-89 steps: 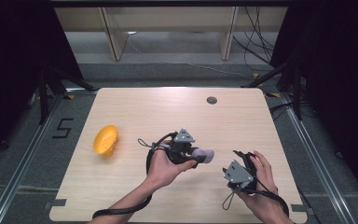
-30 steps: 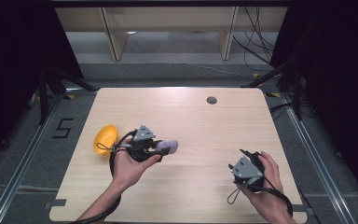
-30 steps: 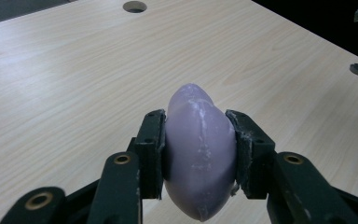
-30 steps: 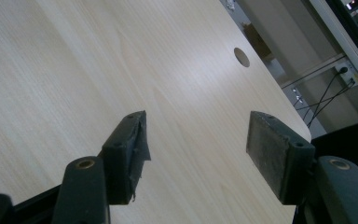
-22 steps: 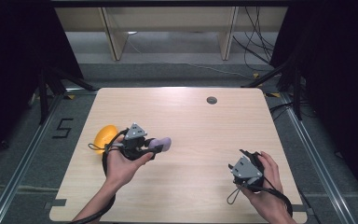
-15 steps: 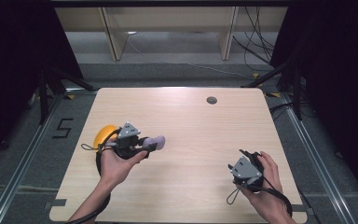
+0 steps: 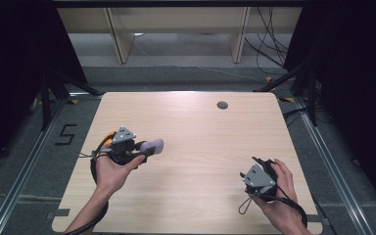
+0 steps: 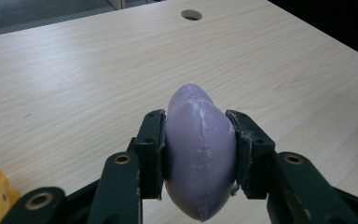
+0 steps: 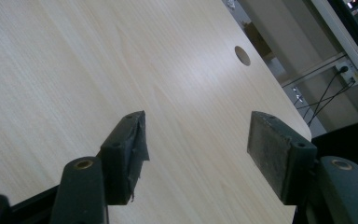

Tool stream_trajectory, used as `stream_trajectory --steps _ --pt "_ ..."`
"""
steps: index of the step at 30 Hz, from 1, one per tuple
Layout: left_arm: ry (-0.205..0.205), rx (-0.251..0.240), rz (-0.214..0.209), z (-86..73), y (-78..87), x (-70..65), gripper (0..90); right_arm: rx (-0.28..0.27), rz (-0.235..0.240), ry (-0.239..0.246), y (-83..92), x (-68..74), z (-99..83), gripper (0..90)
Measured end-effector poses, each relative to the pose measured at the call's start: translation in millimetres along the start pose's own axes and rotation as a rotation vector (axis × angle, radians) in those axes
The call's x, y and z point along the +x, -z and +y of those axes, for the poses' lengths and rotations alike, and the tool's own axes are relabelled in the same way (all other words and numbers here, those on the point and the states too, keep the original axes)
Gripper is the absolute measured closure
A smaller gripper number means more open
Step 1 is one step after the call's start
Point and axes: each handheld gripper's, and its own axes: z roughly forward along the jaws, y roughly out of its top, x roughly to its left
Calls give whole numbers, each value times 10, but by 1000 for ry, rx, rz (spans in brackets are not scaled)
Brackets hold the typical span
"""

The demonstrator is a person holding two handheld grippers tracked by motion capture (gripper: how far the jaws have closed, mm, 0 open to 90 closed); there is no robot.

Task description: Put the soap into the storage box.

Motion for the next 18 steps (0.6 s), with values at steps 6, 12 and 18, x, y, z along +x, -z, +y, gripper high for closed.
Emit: stream_trajectory --steps 6,12,18 --pt "28 -22 30 -7 48 85 589 1 -6 0 -7 1 0 376" --pt "54 -41 55 -11 99 165 588 2 -2 -1 -8 -1 0 376" --pt "80 -53 90 -18 154 261 588 2 -3 0 -11 -1 -4 376"
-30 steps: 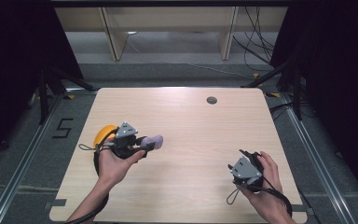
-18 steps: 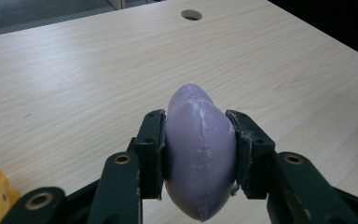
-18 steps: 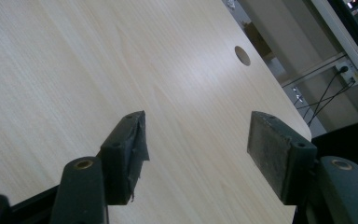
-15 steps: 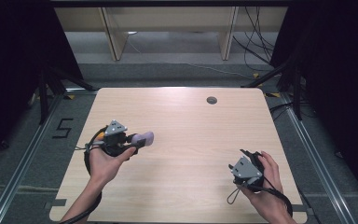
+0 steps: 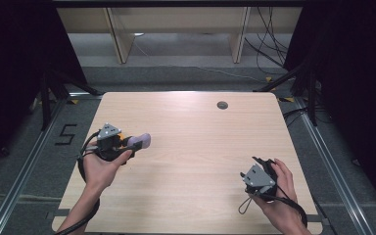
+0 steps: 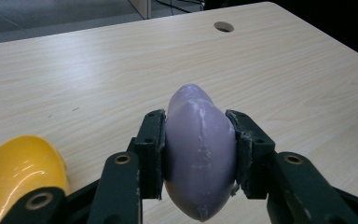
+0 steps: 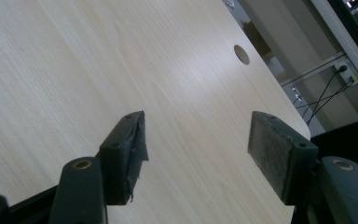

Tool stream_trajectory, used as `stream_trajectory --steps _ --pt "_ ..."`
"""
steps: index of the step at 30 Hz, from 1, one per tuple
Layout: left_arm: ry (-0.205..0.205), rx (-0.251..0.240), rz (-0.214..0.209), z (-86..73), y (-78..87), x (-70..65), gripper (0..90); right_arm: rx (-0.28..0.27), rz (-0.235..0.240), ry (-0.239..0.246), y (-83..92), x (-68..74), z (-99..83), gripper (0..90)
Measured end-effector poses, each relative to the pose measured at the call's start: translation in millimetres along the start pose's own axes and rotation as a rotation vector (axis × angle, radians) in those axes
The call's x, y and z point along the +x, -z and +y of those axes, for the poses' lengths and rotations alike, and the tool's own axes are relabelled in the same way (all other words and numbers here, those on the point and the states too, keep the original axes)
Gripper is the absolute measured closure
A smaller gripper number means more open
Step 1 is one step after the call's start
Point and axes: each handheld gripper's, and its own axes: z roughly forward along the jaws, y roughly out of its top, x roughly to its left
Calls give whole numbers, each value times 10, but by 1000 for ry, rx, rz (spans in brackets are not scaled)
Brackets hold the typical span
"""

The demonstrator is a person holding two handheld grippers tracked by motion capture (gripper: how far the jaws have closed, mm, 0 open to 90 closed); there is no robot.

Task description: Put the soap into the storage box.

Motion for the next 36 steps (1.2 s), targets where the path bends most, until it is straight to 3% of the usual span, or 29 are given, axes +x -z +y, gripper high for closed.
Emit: stream_trajectory --steps 13,19,26,36 --pt "37 -18 79 -9 80 254 588 -2 0 12 -3 -11 -4 377" --pt "69 -18 115 -14 115 373 588 4 -2 -7 0 -9 -14 376" --pt "75 -24 172 -13 141 508 588 4 -4 -8 -2 -13 -17 375" --pt "99 -30 221 -32 132 655 588 4 -1 -7 -7 -9 -16 374"
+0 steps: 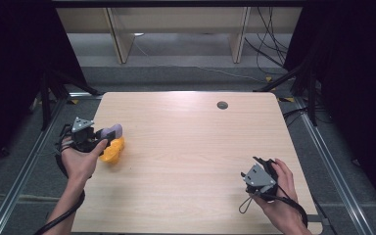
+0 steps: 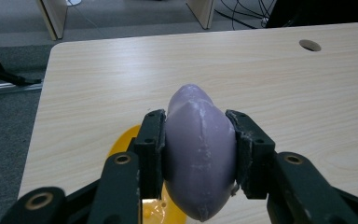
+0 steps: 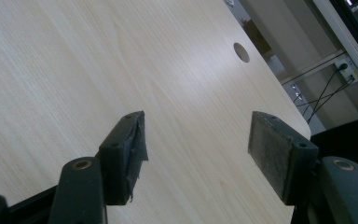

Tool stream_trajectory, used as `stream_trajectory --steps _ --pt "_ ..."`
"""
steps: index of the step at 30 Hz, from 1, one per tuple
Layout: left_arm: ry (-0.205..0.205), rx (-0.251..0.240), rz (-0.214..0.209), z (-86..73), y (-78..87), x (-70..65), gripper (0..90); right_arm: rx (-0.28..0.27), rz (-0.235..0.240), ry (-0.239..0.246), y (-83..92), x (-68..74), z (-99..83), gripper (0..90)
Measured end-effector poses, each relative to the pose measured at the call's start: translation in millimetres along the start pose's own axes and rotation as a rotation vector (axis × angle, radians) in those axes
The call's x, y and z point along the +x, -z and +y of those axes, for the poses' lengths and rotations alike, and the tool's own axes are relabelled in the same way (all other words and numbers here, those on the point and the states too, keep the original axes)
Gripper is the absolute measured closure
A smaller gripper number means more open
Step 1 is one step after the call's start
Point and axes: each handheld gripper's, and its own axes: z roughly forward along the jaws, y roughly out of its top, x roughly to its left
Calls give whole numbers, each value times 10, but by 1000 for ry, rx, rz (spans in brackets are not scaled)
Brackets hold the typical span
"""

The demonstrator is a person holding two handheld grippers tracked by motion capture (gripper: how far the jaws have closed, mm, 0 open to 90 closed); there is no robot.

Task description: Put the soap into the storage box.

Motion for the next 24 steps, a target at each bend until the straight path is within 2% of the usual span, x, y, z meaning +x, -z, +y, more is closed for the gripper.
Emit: stream_trajectory --steps 13,16,17,24 --pt "13 1 36 -27 -86 94 588 6 9 -3 2 5 -3 374" --pt "18 -1 49 -39 -113 106 588 1 7 3 -5 3 -2 374" --pt "18 1 52 -42 -121 110 588 1 12 19 -8 -3 -1 374" --pt "20 9 71 -77 -191 125 588 3 11 6 -5 2 -3 374"
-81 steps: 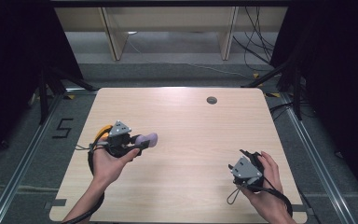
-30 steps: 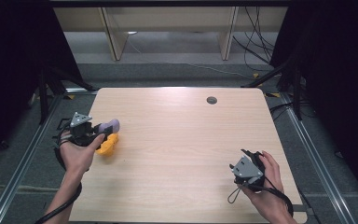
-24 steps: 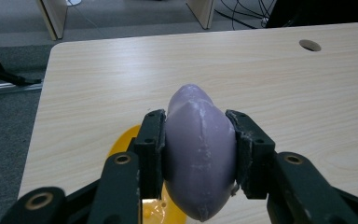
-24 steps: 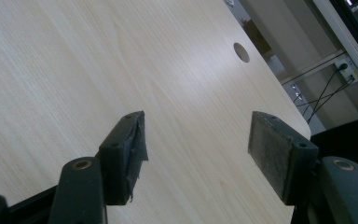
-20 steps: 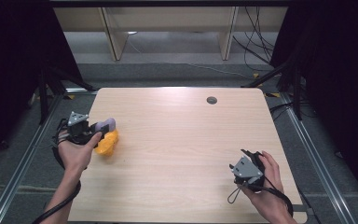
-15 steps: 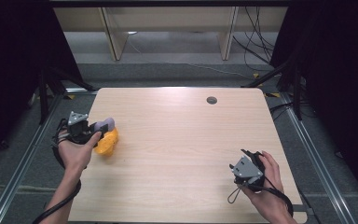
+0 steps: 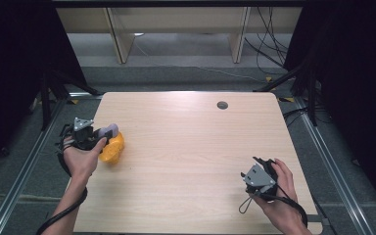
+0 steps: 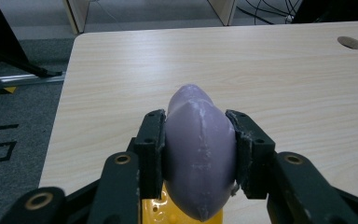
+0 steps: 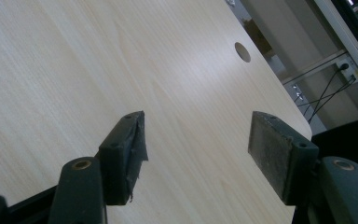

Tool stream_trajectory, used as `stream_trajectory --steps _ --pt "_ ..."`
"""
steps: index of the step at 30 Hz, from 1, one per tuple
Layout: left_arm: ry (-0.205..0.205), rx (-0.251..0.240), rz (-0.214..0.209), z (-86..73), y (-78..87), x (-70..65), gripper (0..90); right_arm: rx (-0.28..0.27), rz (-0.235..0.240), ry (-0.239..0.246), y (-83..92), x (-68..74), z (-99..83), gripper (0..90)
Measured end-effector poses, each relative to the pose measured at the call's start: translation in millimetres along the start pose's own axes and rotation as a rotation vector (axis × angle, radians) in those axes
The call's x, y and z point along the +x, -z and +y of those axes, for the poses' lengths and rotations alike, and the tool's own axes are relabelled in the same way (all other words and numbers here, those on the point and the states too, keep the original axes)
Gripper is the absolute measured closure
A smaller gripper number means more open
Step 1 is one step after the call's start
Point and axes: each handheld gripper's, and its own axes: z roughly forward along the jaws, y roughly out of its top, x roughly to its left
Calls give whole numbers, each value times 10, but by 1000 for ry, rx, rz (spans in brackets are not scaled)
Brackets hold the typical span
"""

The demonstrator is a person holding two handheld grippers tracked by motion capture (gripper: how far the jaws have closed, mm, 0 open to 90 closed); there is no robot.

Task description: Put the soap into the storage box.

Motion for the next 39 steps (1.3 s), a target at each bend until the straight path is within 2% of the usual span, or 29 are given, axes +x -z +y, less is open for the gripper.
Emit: stream_trajectory --steps 2,4,5,16,19,34,39 --pt "-3 1 7 -18 -19 2 588 -2 0 14 -2 -5 2 373" --pt "-1 3 15 -42 -40 4 588 -1 0 14 -3 -6 1 373" --pt "1 7 23 -59 -49 3 587 1 -2 -2 -2 0 -1 373" --pt "-21 42 44 -232 -171 -23 586 3 -2 -1 -10 4 0 373" --pt "-25 47 51 -268 -204 -33 585 -3 -4 15 -13 -1 7 372" --pt "-17 58 49 -361 -241 -38 583 3 6 15 -14 2 -2 369" --pt "-24 84 49 -428 -269 -37 582 8 7 1 -12 15 -5 368"
